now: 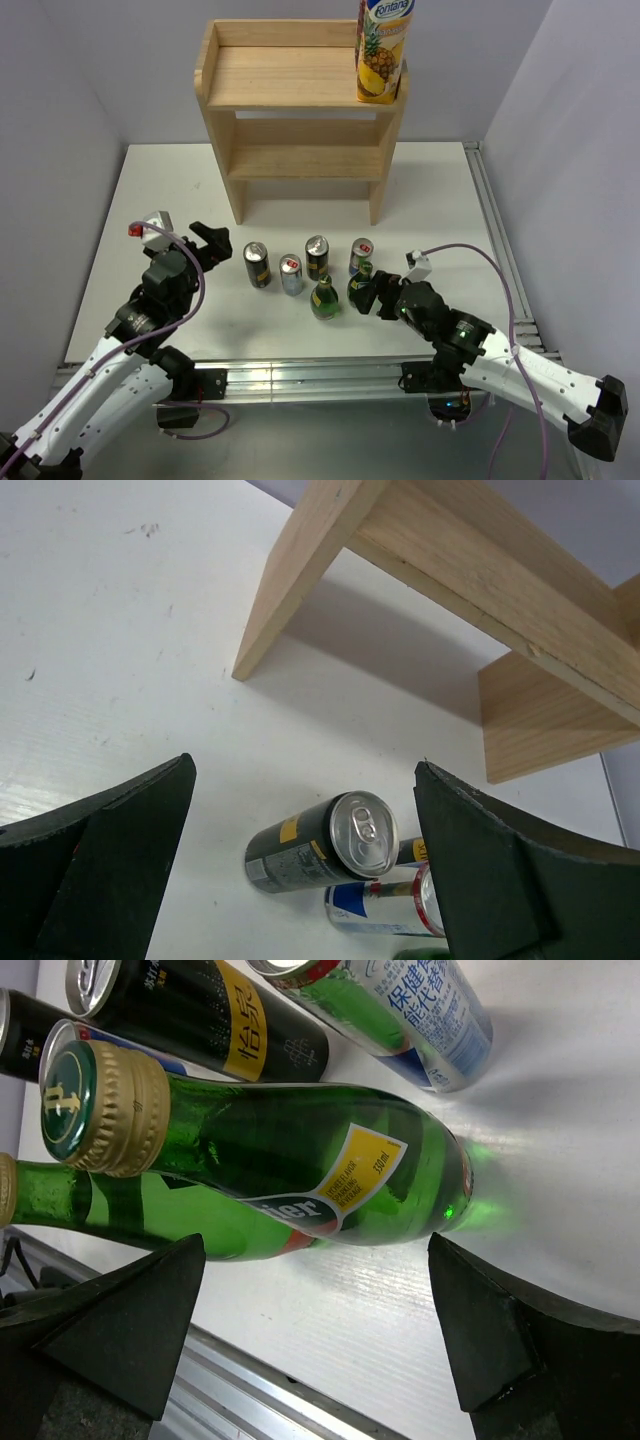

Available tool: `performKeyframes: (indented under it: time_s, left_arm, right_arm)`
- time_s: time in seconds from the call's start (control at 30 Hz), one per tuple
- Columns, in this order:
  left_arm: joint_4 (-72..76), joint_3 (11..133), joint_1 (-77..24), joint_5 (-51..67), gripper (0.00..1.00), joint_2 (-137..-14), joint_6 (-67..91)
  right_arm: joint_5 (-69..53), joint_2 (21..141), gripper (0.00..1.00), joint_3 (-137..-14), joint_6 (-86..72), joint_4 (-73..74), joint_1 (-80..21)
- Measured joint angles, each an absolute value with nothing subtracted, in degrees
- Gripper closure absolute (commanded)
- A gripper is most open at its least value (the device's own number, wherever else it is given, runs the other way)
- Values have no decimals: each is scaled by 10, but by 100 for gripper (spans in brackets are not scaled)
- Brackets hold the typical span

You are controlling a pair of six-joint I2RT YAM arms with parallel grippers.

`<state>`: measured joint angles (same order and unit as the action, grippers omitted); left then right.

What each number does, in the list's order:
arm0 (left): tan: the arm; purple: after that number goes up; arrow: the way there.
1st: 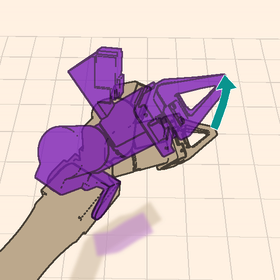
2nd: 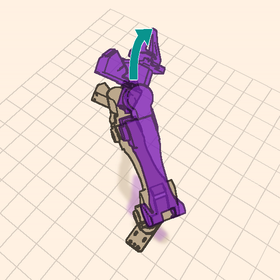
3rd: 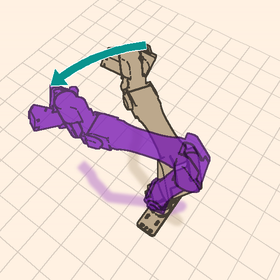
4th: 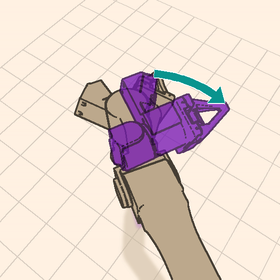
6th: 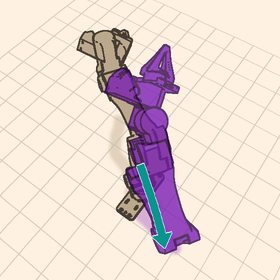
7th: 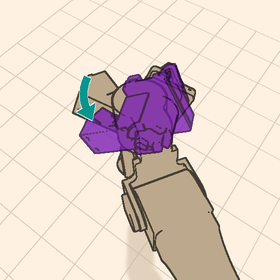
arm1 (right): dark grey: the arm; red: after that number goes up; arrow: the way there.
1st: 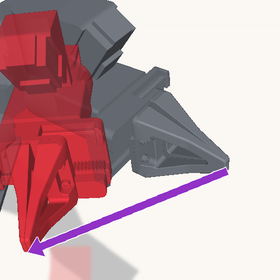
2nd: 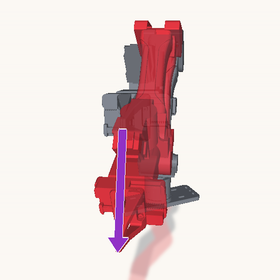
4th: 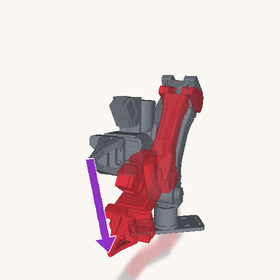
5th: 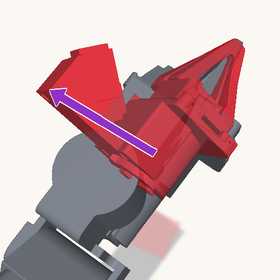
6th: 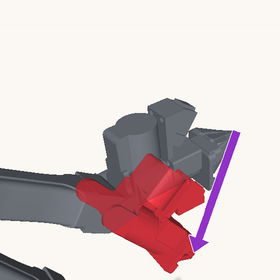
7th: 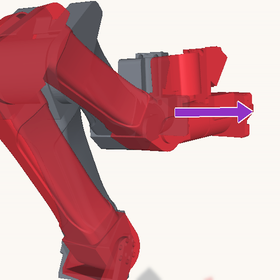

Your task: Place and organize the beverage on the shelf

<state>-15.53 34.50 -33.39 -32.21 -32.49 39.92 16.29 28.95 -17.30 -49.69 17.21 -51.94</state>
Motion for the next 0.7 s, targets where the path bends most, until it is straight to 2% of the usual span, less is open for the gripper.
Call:
performKeyframes:
  time_s: [0.07, 0.1, 0.17, 0.33, 0.57, 0.7]
  left_arm:
    - [-154, 341, -338, -335, 1, -323, 399]
    - [-154, 338, -340, -340, 5, -320, 399]
    - [-154, 330, -344, -349, 7, -316, 399]
    - [-159, 320, -368, -380, 1, -319, 401]
    - [-174, 320, -403, -440, 1, -332, 418]
    - [-185, 304, -420, -480, 1, -328, 434]
  right_arm:
    - [166, 283, 0, -166, -497, 166, -523]
    - [165, 279, 0, -160, -497, 162, -524]
    - [162, 274, 0, -145, -497, 147, -526]
    - [150, 274, 0, -96, -502, 108, -544]
    - [192, 291, 0, -86, -513, 73, -609]
    - [261, 325, 0, -82, -517, 35, -658]
